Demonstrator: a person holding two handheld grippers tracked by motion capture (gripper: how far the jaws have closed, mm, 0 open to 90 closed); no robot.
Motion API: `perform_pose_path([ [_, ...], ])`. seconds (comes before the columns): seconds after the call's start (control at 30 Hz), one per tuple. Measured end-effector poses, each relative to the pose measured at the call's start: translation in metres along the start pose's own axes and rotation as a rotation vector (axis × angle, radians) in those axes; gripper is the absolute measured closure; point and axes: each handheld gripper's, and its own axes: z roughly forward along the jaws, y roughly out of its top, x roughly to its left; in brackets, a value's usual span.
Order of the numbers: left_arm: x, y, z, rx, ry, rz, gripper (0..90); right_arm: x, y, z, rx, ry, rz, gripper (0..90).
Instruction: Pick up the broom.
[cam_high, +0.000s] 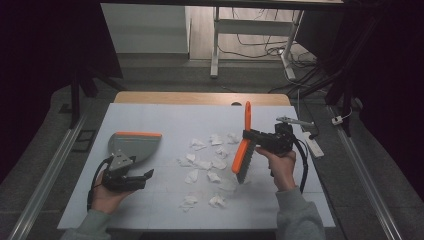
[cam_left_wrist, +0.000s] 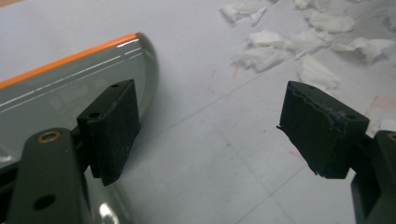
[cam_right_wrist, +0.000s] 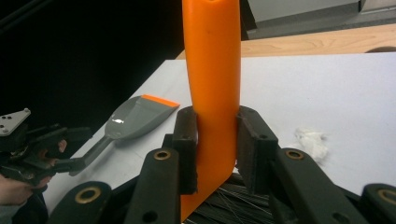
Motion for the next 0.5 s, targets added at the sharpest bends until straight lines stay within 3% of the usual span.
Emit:
perform_pose_path([
  [0.27,-0.02,0.026,0.009,0.009,-0.041,0.066,20.8,0.005,-0.005,0.005,-0.027,0.012,0.016,70.4],
  [0.5,-0.038,0.048,0.019,-0.006,-0.102,0.08,20.8,0.009,-0.009,0.013,-0.035,0.013,0.012,70.4],
])
